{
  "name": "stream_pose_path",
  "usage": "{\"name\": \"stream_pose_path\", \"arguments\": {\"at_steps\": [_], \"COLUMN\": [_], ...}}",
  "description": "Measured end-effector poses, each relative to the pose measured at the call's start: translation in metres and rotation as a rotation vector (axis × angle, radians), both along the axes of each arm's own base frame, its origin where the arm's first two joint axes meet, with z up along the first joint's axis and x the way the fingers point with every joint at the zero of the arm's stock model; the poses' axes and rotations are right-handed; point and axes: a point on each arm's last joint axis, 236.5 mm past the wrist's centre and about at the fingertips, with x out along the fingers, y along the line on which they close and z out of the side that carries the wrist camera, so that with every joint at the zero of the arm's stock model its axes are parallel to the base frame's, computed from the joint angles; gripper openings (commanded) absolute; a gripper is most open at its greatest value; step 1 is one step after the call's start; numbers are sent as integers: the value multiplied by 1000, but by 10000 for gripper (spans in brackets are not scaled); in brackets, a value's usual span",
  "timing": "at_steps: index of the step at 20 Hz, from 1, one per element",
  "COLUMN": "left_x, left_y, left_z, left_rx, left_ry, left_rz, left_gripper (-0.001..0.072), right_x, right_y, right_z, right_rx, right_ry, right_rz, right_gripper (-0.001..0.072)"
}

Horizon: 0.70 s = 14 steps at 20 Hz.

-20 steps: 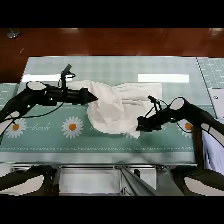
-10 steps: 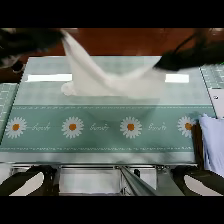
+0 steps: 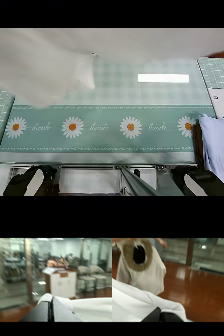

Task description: Fold the shirts.

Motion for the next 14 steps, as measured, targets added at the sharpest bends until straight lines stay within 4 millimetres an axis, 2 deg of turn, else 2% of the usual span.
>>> {"name": "stream_pose_path", "arguments": {"at_steps": [2,3,5,7,9,11,14], "left_x": [-38,-51,-66,-70,-54,-29,29], "left_y": [-4,-6,-9,-13,-12,-9,1], "left_z": [13,15,11,3,-21,-50,-116], "left_rx": [29,36,65,79,92,79,25], "left_ry": [-74,-94,-92,-63,41,162,394], "left_rz": [56,71,99,100,90,57,-16], "left_gripper": [17,17,17,18,17,17,18], "right_x": [-30,-38,-51,-52,-46,-30,7], "right_y": [-3,-4,-4,-5,-4,-3,-1], "right_z": [9,9,6,-6,-25,-51,-106], "right_rx": [-16,-25,-43,-63,-84,-98,-102], "right_ry": [-50,-58,-55,-19,48,138,309], "right_rz": [-6,-9,-5,-6,2,8,14], "right_gripper": [22,22,22,22,22,23,23]}}
